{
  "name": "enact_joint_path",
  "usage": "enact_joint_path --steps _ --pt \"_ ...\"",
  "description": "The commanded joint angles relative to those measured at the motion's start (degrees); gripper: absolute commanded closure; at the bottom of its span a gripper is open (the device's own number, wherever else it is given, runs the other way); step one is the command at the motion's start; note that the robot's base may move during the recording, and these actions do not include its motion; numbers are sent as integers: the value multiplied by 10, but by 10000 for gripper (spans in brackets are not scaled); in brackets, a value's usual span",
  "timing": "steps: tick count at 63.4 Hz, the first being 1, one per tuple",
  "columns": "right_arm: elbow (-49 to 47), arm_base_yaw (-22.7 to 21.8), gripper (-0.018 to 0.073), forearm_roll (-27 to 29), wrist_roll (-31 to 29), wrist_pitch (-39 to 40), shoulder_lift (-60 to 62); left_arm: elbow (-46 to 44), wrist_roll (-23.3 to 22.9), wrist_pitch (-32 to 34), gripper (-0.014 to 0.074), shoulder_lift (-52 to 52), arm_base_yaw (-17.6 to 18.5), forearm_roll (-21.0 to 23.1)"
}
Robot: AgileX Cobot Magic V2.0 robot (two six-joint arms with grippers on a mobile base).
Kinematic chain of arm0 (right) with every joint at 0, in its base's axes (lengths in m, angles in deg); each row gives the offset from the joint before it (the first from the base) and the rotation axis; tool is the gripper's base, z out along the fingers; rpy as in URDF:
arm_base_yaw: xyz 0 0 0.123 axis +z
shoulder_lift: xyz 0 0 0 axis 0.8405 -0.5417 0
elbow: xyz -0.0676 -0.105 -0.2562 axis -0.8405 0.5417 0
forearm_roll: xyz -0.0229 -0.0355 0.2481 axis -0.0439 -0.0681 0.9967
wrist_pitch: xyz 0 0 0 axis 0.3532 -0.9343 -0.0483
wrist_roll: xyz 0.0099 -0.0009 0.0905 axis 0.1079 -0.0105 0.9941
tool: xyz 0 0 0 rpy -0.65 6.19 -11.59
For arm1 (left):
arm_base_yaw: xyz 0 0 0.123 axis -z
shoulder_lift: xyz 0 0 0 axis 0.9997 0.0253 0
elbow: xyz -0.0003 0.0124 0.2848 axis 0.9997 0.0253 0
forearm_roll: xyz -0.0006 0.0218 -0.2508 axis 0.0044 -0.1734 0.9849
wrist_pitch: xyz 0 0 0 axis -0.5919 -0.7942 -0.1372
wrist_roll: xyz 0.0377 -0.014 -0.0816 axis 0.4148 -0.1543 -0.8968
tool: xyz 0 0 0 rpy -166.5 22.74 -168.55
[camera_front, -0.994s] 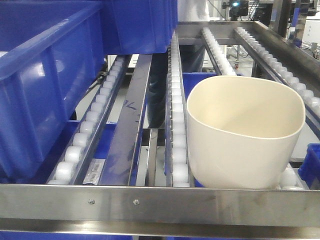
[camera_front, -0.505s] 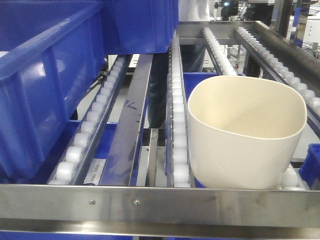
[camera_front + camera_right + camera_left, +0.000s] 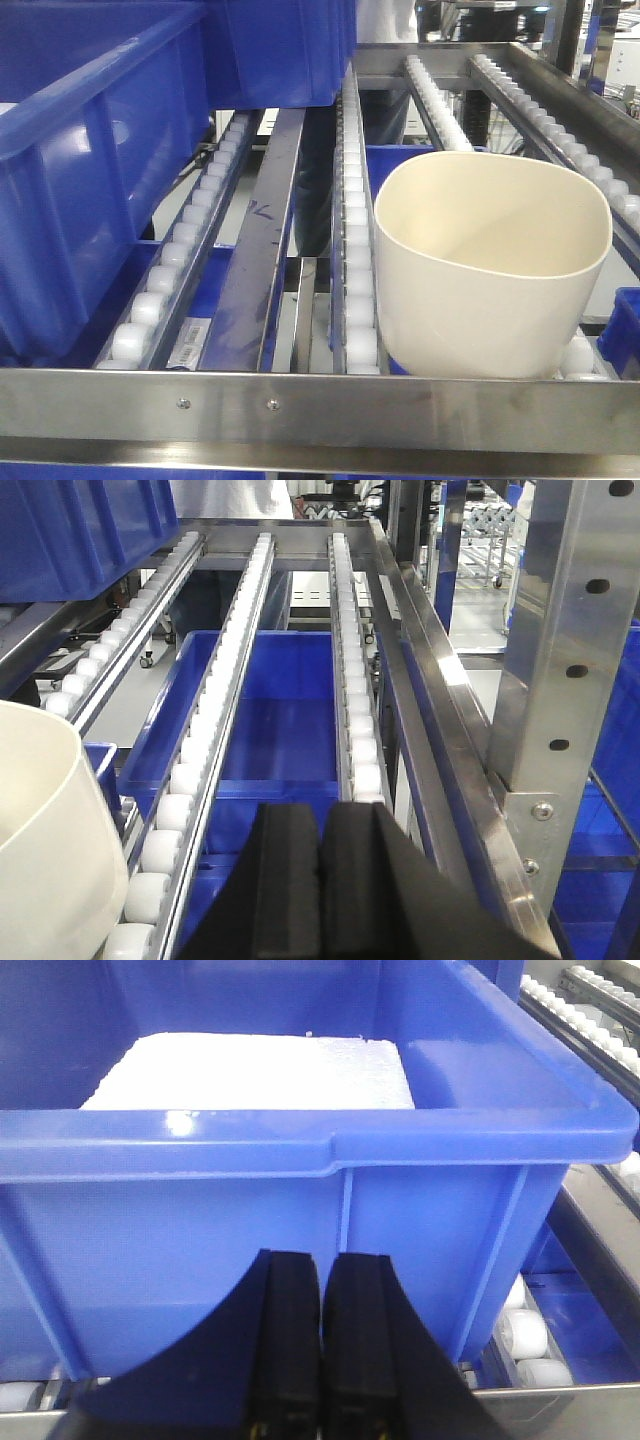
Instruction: Move white bin to right shelf second layer
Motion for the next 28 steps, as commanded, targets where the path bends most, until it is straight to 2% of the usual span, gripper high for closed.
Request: enact_joint_path --steps 1,28 --pt "-1 1 503 0 -6 59 10 16 -4 51 512 -8 4 0" --pt "-1 1 503 0 -6 59 10 16 -4 51 512 -8 4 0"
